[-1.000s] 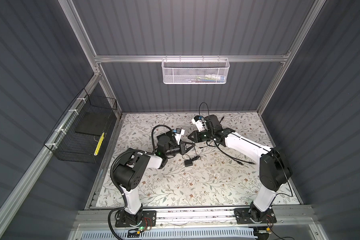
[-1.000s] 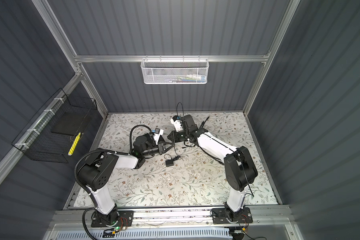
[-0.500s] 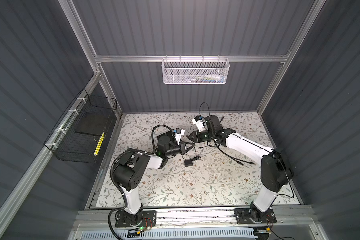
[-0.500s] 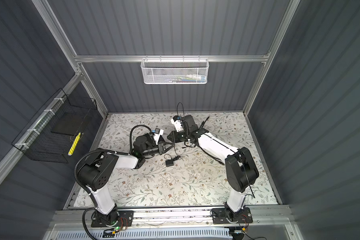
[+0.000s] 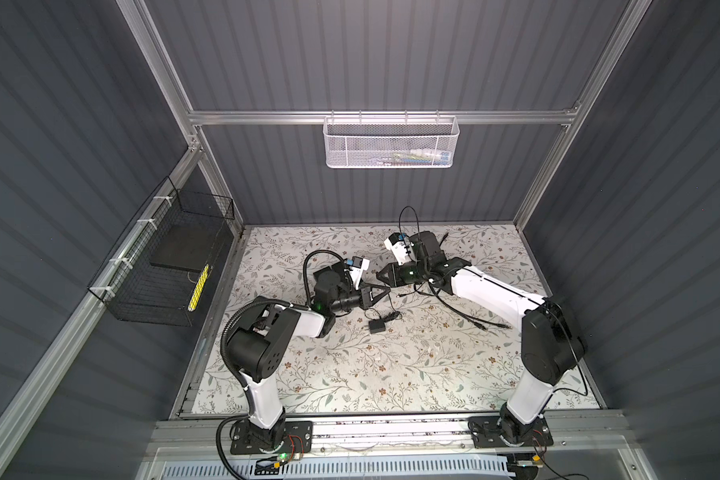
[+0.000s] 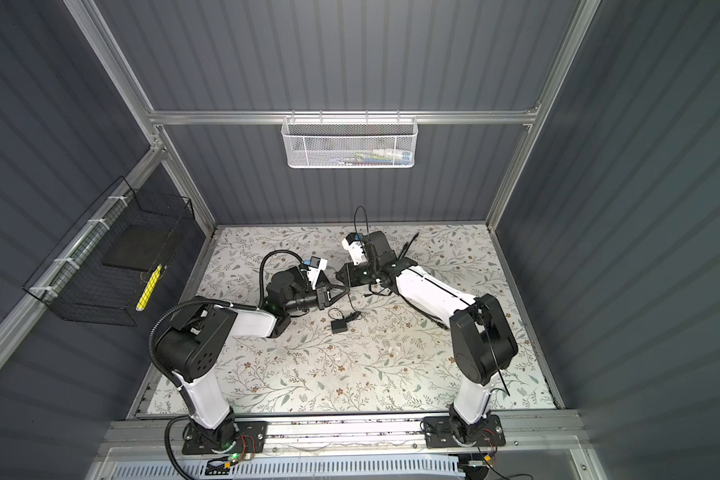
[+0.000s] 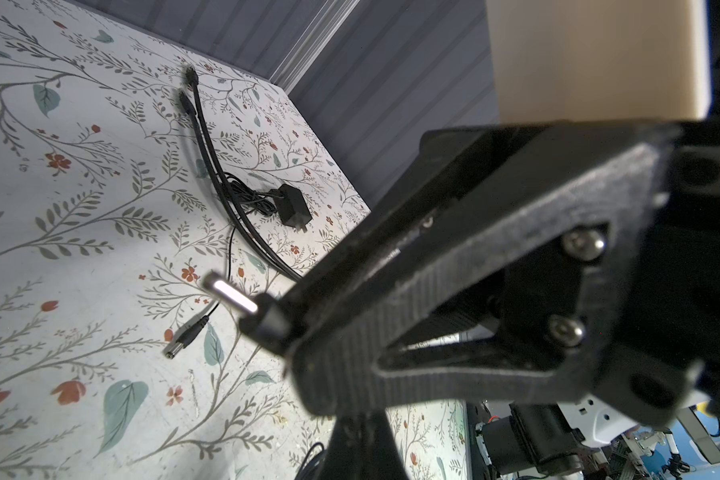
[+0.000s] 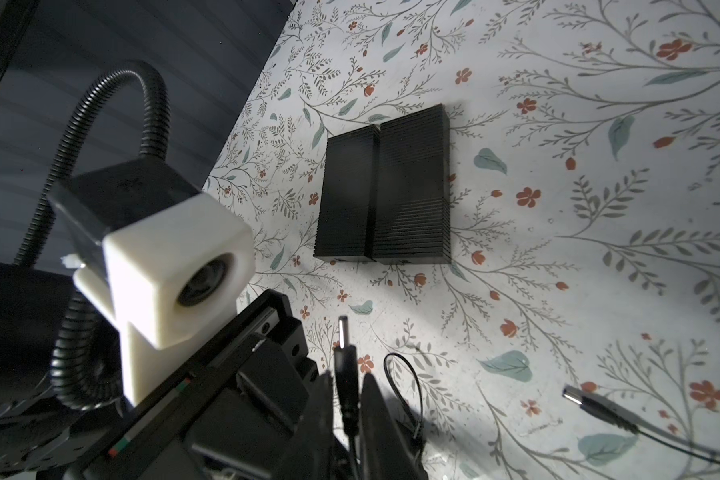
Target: Insert the plug into the switch port
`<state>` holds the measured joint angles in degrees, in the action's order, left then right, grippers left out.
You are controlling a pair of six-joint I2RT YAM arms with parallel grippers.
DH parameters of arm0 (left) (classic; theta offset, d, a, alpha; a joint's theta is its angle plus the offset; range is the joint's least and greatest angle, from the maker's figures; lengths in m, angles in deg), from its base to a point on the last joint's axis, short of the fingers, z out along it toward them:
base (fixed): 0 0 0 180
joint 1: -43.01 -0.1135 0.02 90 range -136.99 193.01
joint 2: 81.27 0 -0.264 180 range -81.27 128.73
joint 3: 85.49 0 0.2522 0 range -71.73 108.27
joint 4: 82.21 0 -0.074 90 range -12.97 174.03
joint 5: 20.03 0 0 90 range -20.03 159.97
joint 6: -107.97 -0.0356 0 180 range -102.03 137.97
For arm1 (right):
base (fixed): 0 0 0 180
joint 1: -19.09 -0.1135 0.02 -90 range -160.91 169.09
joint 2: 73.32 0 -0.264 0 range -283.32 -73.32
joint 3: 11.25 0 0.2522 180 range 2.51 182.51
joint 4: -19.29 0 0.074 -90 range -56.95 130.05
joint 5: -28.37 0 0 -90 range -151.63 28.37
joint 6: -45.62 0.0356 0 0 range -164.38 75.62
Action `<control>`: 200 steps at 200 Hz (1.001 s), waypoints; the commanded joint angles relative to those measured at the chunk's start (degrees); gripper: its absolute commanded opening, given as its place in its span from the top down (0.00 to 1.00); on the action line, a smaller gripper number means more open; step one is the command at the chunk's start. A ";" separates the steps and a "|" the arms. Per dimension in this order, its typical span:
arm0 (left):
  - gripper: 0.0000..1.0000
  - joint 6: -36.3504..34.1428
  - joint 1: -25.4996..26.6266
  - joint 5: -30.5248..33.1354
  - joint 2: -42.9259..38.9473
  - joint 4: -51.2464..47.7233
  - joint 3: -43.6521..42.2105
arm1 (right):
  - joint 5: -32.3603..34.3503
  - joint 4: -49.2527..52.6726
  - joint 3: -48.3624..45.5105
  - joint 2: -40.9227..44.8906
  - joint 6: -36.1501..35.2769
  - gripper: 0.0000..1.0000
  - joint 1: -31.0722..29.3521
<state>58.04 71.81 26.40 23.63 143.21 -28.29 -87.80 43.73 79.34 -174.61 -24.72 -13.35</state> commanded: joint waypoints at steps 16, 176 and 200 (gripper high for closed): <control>1.00 -1.40 0.19 -0.68 -0.68 0.22 1.31 | -0.19 -0.45 -1.14 1.29 -0.07 0.86 0.02; 0.48 -10.43 -9.63 4.70 -18.40 -19.77 -2.56 | 12.15 3.20 -1.93 2.23 -8.42 0.95 0.16; 0.48 -16.31 -15.79 17.49 -21.41 -39.08 1.98 | 16.07 2.80 -3.07 2.55 -12.29 0.94 -1.72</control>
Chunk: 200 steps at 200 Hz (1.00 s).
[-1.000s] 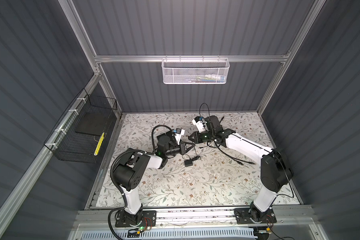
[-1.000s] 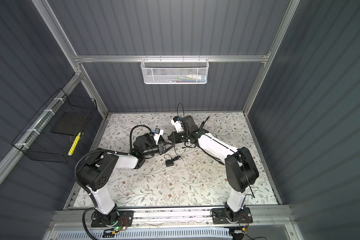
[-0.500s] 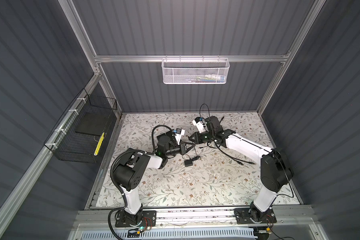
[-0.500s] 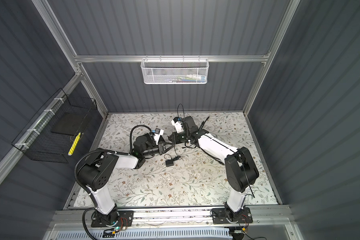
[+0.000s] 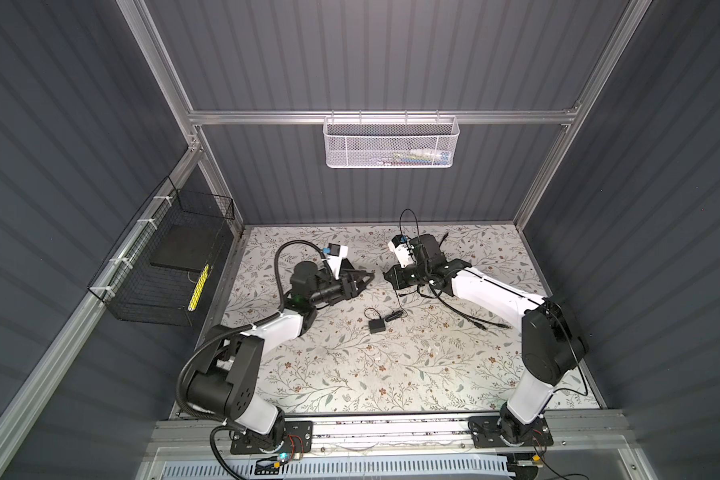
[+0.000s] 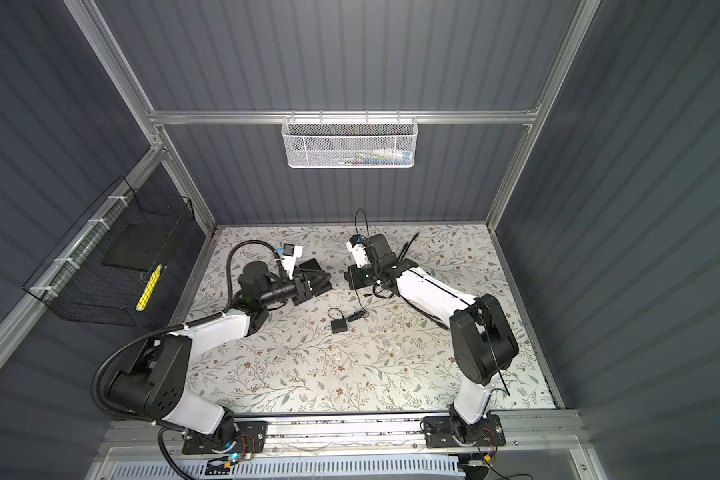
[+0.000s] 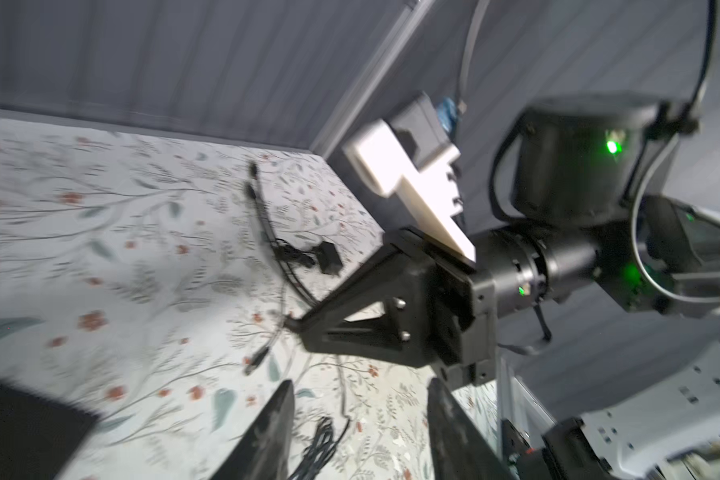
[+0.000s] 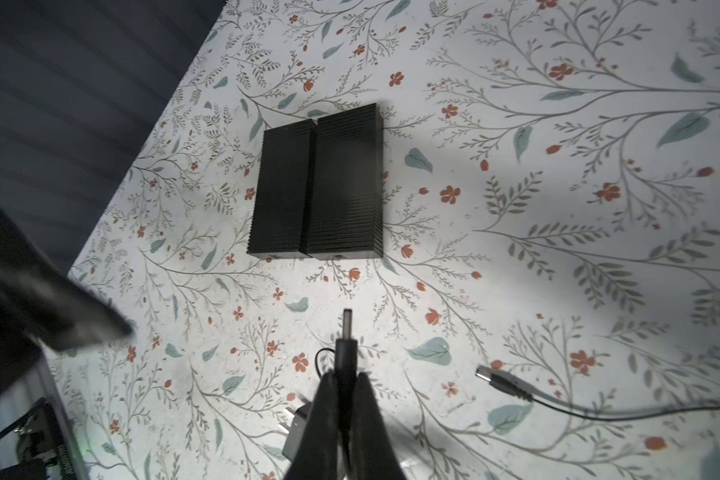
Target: Insert the plug into the switch port
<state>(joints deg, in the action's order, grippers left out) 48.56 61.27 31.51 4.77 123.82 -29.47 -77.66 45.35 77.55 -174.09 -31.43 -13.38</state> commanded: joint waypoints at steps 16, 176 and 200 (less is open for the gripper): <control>0.47 -8.37 -8.03 17.09 -0.65 -27.64 8.43 | 7.21 0.83 -1.30 1.47 -7.06 0.94 -3.44; 0.51 -12.86 -16.50 10.51 32.89 -36.85 35.63 | 8.39 -2.81 6.99 -14.99 -8.73 0.93 -14.63; 0.51 -13.53 -16.50 9.28 34.01 -37.06 36.14 | 8.17 -2.89 8.04 -16.91 -8.91 0.93 -15.25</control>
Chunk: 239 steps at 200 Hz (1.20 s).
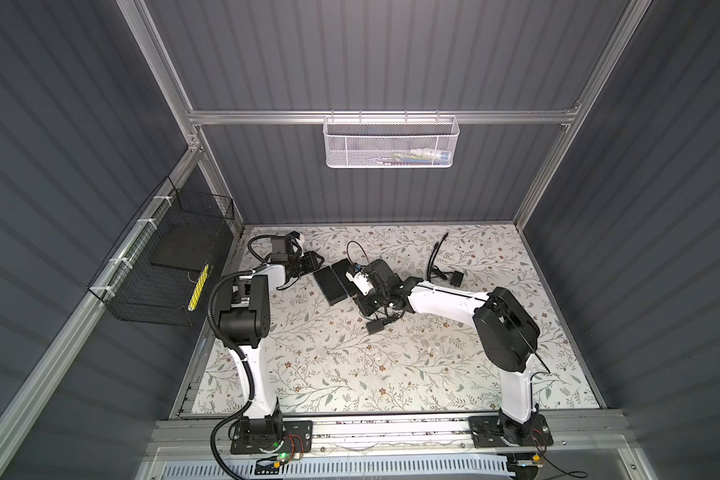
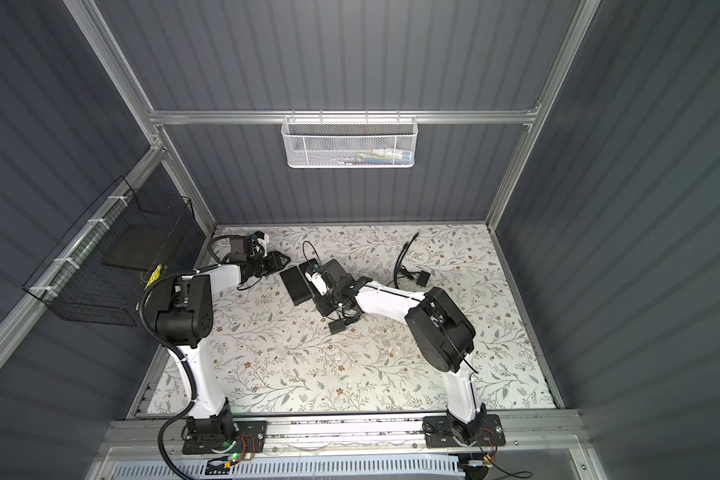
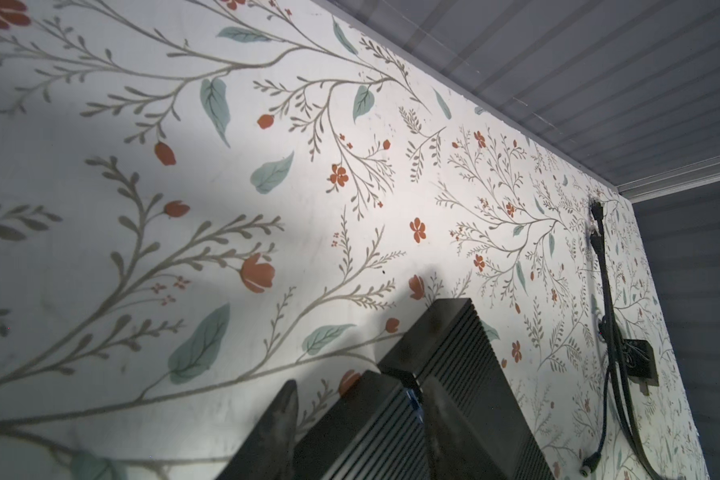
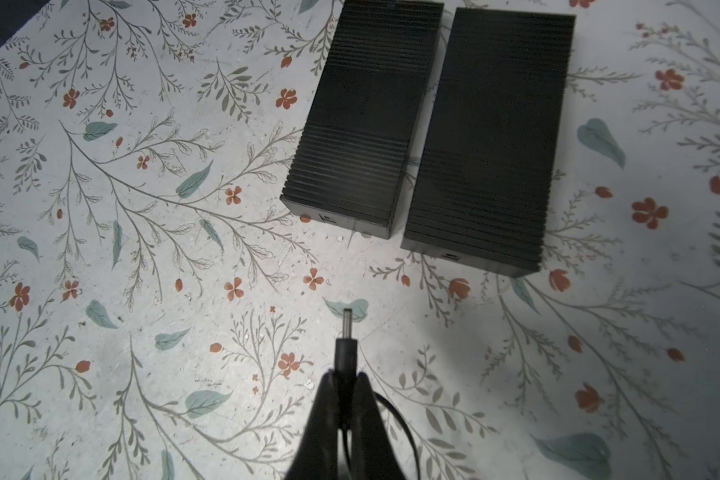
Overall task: Insert the plug into the switch port
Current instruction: 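Carry the barrel plug with the right gripper to the switch box edge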
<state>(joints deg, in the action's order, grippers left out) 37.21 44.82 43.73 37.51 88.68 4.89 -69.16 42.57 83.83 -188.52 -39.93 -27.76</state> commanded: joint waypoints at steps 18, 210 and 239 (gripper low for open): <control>0.51 -2.54 0.00 -3.88 1.87 -2.00 1.86 | -0.27 -0.09 2.85 -4.12 -0.64 0.93 -1.22; 0.55 -3.45 0.04 -6.04 2.28 -2.96 -0.61 | -1.38 -0.36 8.43 -11.65 0.21 0.93 -2.22; 0.55 -3.65 0.04 -5.76 1.90 -2.88 -1.03 | -1.78 0.05 9.39 -12.66 0.12 0.93 -2.52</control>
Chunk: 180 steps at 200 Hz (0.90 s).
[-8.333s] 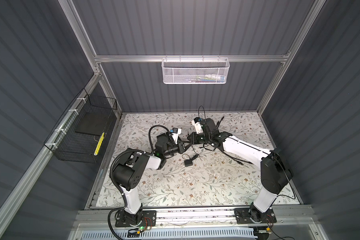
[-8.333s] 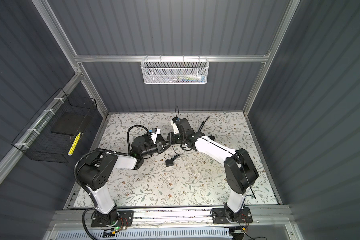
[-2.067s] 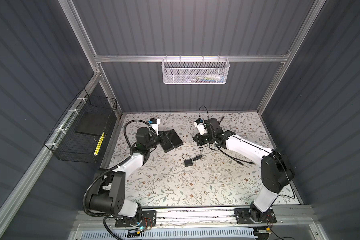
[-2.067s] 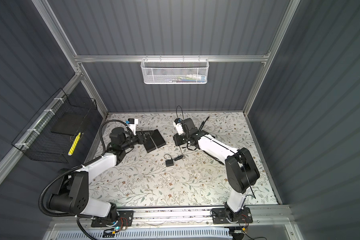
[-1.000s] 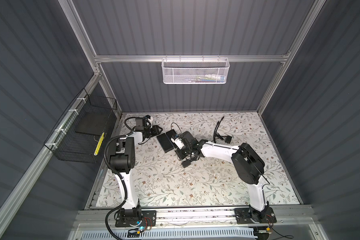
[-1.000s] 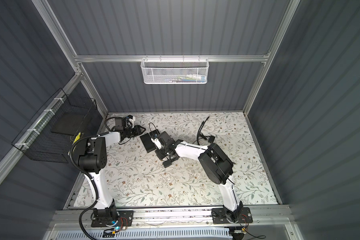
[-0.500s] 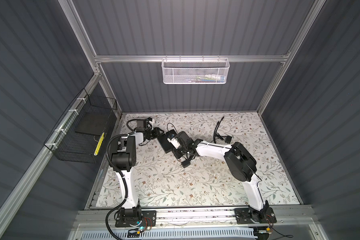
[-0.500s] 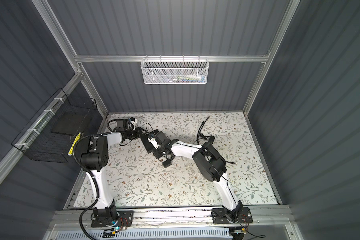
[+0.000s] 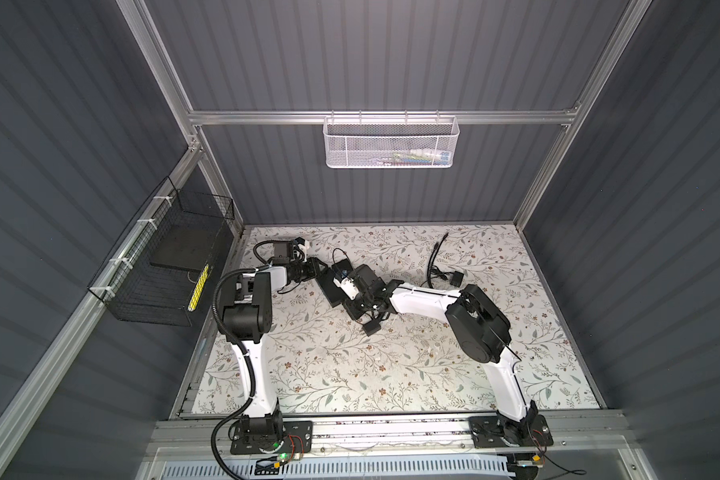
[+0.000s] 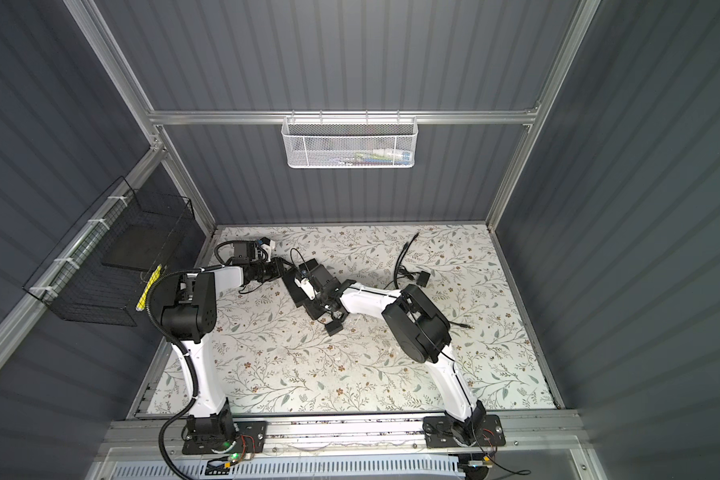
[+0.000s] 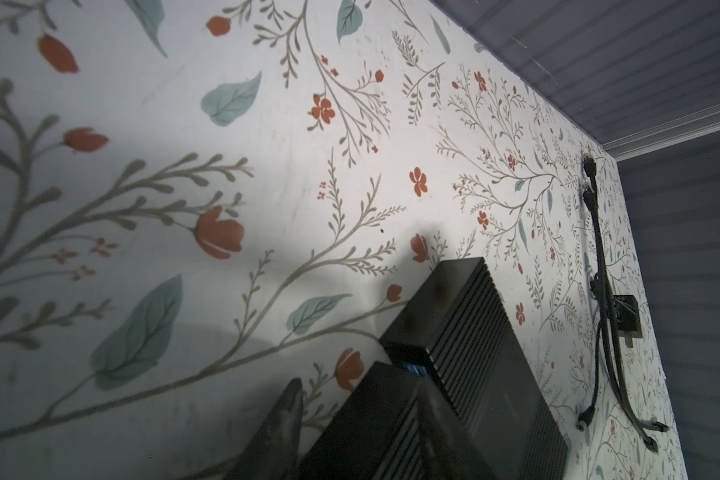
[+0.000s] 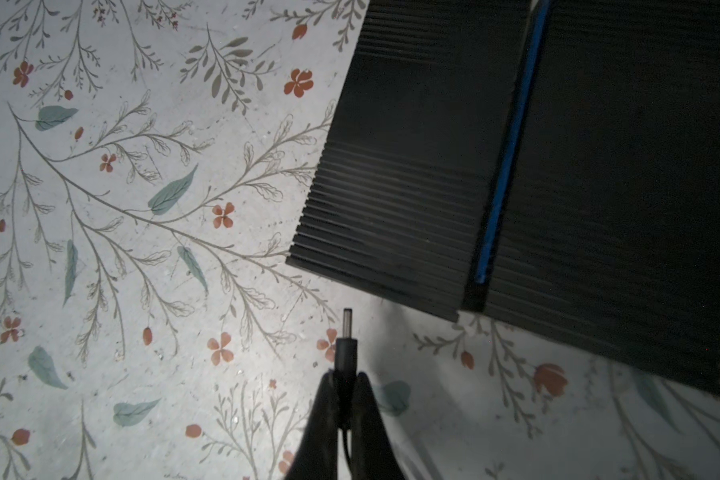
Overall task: Insert the plug into the switch port
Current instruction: 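Carry the barrel plug with the right gripper to the switch box edge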
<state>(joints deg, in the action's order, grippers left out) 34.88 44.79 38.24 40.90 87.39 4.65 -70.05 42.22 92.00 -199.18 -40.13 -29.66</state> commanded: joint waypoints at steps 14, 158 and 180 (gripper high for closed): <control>0.55 -1.39 0.06 -0.20 -1.43 -1.74 -0.79 | -0.70 0.26 1.21 -2.19 0.29 0.93 -0.65; 0.56 -2.05 0.06 -0.24 -1.03 -2.00 -0.38 | 1.56 -0.65 3.05 -2.55 1.40 0.92 0.13; 0.56 -2.12 0.07 -0.34 -0.97 -1.93 -0.44 | 1.22 -0.73 3.25 -2.72 1.63 0.92 0.24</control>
<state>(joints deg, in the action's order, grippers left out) 34.04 44.79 38.24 40.90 87.01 4.47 -69.11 42.00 93.66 -201.32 -38.99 -29.68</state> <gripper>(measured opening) 0.445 0.086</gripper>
